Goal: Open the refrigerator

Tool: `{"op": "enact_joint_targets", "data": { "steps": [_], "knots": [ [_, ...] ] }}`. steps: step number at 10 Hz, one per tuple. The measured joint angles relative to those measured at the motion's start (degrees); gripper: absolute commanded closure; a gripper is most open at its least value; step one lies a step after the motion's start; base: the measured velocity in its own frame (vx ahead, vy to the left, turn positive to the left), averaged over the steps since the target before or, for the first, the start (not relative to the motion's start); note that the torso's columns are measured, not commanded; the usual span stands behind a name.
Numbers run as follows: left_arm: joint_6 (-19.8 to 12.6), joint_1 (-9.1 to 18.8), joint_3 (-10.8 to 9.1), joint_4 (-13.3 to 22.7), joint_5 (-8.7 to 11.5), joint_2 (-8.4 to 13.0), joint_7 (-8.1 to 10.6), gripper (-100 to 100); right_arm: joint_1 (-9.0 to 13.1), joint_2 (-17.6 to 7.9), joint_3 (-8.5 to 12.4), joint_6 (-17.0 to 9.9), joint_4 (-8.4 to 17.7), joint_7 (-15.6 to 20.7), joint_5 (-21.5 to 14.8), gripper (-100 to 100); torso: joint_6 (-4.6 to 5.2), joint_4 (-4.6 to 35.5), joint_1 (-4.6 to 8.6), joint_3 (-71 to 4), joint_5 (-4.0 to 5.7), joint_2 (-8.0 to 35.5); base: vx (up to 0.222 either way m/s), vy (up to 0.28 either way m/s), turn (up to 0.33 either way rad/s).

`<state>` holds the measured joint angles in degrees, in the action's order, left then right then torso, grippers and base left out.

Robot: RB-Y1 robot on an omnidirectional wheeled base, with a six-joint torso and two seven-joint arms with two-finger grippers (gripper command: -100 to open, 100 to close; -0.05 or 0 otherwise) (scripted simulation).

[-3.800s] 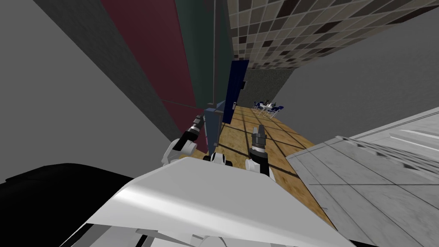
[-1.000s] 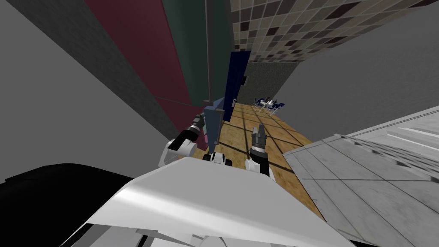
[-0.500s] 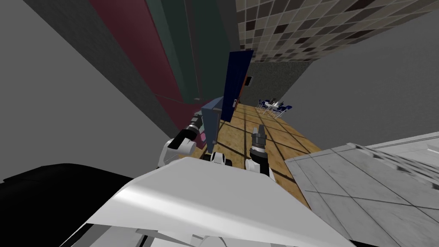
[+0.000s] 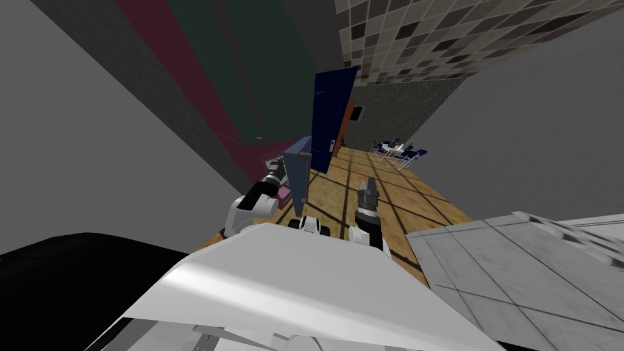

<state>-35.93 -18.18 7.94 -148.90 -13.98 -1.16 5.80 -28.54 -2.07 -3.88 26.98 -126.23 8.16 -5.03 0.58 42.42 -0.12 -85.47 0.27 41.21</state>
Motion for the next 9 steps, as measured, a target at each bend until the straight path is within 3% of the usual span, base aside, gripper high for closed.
{"op": "enact_joint_targets", "data": {
  "steps": [3,6,8,9],
  "knots": [
    [-0.71,1.39,-1.58,-0.42,-2.00,-1.25,0.52,100,-0.02,0.01,-0.01,0.00,0.00,0.00,0.00,0,-0.20,-0.04,0.72,0.20,0.15,0.20,0.031,-0.329,0.152],
    [-1.37,1.96,-2.21,-0.41,-2.16,-1.32,0.75,100,-0.01,-0.02,0.02,0.00,0.00,0.00,0.00,0,-0.41,-0.03,-0.37,0.52,-0.26,0.65,0.005,-0.108,0.021],
    [-1.42,2.81,-3.59,-0.21,-2.94,-1.26,1.52,100,-0.04,0.00,0.00,0.00,0.00,0.00,0.00,0,-0.57,-0.24,0.66,0.61,-0.11,0.59,0.135,-0.283,0.147],
    [-1.37,2.71,-3.90,-0.34,-3.26,-1.31,1.83,100,-0.02,0.00,0.00,0.00,-0.01,0.00,0.00,0,-0.47,-0.19,0.45,0.82,-0.15,1.00,0.043,-0.248,0.087]
  ]
}}
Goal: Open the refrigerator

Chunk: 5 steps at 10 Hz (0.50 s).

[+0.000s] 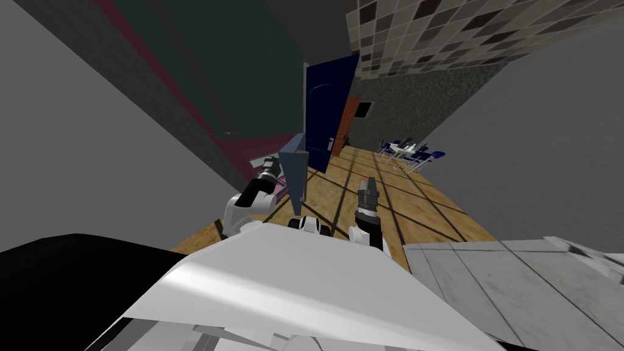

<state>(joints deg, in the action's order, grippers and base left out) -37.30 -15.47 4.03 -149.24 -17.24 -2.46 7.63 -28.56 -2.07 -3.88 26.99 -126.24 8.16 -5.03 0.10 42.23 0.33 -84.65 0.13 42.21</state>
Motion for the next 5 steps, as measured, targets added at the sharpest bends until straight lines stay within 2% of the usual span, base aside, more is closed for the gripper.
{"op": "enact_joint_targets", "data": {
  "steps": [2,5],
  "knots": [
    [0.28,0.40,-1.39,0.09,-0.82,0.10,0.95,100,0.00,0.01,-0.01,0.00,0.01,0.00,0.00,0,-0.08,0.06,-0.05,0.09,-0.06,0.08,0.097,-0.387,0.161],
    [1.25,0.78,-3.77,0.55,-2.82,-0.12,2.87,100,-0.01,0.01,-0.01,0.00,0.00,0.00,0.00,0,-0.02,0.01,-0.22,-0.08,-0.05,-0.15,0.137,-0.425,0.169]
  ]
}}
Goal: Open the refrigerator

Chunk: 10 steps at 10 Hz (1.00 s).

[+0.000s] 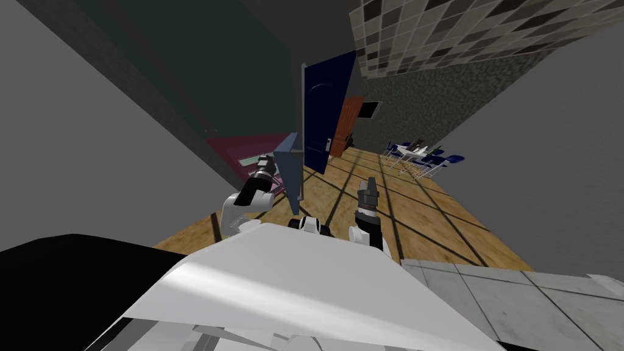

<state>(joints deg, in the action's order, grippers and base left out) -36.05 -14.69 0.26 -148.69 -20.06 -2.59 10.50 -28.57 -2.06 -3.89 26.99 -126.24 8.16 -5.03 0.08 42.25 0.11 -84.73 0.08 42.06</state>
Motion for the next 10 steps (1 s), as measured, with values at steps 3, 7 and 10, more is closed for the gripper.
{"op": "enact_joint_targets", "data": {
  "steps": [3,7,10],
  "knots": [
    [-0.55,1.68,-2.54,-0.17,-1.75,0.09,1.60,100,0.01,0.00,0.00,0.00,0.00,0.00,0.00,0,-0.07,0.05,-0.06,0.18,-0.06,0.26,0.091,-0.342,0.127],
    [-1.11,2.20,-2.65,3.10,-1.73,5.01,1.58,-100,0.02,-0.05,0.05,-0.01,0.01,0.00,0.01,0,-0.09,0.05,-0.33,0.18,-0.14,0.26,0.015,-0.020,0.006],
    [-0.46,2.06,-2.73,6.32,-1.95,8.55,1.71,-100,0.02,-0.04,0.04,-0.01,0.00,0.00,0.00,0,-0.08,0.02,0.07,0.12,-0.02,0.17,0.036,-0.046,0.014]
  ]
}}
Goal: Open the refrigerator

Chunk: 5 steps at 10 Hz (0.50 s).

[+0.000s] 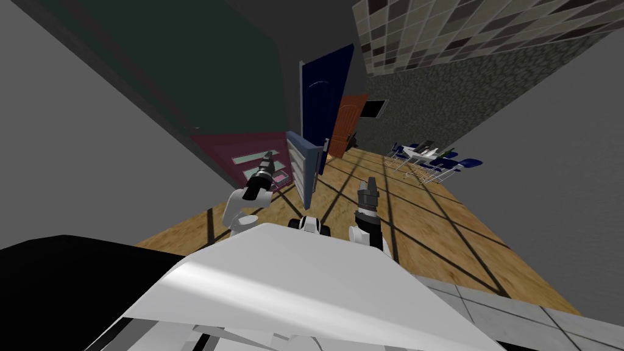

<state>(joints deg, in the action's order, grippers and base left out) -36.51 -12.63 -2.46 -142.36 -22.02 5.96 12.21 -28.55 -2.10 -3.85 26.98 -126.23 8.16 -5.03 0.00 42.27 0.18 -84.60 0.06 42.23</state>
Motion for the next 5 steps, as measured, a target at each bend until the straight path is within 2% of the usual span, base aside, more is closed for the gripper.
{"op": "enact_joint_targets", "data": {
  "steps": [3,5],
  "knots": [
    [-0.21,0.74,-0.71,1.45,0.13,2.71,0.16,-100,-0.01,0.01,-0.01,0.00,0.00,0.00,0.00,0,0.00,-0.02,0.00,-0.04,0.00,-0.06,0.099,-0.130,0.040],
    [-0.66,1.17,-1.12,0.89,-0.04,2.85,0.29,-100,-0.01,0.01,-0.01,0.00,0.00,0.00,0.00,0,0.00,0.00,-0.11,0.01,-0.04,0.02,0.107,-0.168,0.041]
  ]
}}
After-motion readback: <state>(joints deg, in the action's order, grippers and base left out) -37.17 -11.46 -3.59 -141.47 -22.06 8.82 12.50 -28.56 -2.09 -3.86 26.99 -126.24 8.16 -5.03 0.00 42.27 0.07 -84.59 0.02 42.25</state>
